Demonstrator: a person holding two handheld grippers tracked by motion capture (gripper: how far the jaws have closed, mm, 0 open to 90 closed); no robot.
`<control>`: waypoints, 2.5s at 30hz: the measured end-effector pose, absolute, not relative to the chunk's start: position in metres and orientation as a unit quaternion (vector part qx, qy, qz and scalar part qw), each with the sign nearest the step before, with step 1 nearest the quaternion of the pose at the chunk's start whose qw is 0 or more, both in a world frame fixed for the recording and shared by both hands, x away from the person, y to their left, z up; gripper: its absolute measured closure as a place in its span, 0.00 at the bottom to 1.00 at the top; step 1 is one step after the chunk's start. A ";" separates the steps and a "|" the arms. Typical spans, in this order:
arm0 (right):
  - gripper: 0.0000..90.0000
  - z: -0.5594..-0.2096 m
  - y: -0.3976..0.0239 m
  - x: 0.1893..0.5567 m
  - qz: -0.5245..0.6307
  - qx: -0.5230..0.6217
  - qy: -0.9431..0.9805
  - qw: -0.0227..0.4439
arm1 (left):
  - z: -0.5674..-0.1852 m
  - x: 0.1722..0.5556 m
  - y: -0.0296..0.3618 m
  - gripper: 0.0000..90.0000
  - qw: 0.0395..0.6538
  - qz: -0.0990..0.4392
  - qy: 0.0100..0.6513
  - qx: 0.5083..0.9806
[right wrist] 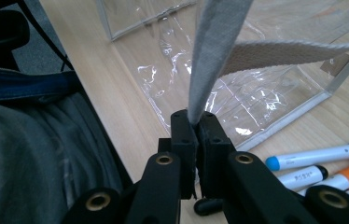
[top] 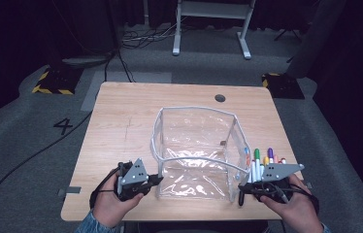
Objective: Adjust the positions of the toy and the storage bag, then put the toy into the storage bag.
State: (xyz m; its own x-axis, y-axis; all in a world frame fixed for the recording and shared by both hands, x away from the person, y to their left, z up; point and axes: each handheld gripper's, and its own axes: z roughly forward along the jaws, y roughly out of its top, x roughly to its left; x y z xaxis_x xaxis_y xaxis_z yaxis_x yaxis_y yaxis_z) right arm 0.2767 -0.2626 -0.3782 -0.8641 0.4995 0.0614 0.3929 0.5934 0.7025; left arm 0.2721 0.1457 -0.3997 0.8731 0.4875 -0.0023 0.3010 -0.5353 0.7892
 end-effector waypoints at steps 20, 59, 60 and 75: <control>0.94 -0.385 -0.286 0.254 0.385 0.266 0.883 0.046 | -0.404 0.255 0.134 0.94 0.429 0.079 0.205 0.876; 0.61 -0.416 -0.421 0.308 0.315 0.482 0.799 0.172 | -0.462 0.347 0.200 0.31 0.380 0.173 0.346 0.840; 0.61 -0.418 -0.423 0.309 0.314 0.486 0.798 0.171 | -0.465 0.349 0.201 0.31 0.379 0.173 0.350 0.839; 0.69 -0.458 -0.435 0.301 0.268 0.547 0.781 0.138 | -0.493 0.363 0.197 0.30 0.313 0.178 0.364 0.859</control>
State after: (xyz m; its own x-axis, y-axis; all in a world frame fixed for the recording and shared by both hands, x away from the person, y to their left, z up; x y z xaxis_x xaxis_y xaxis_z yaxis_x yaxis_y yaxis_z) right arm 0.3006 -0.4349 -0.4580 -0.3646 0.9279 0.0778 0.7803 0.2588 0.5693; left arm 0.3635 0.1969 -0.4925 0.6716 0.7367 0.0791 0.5136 -0.5399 0.6669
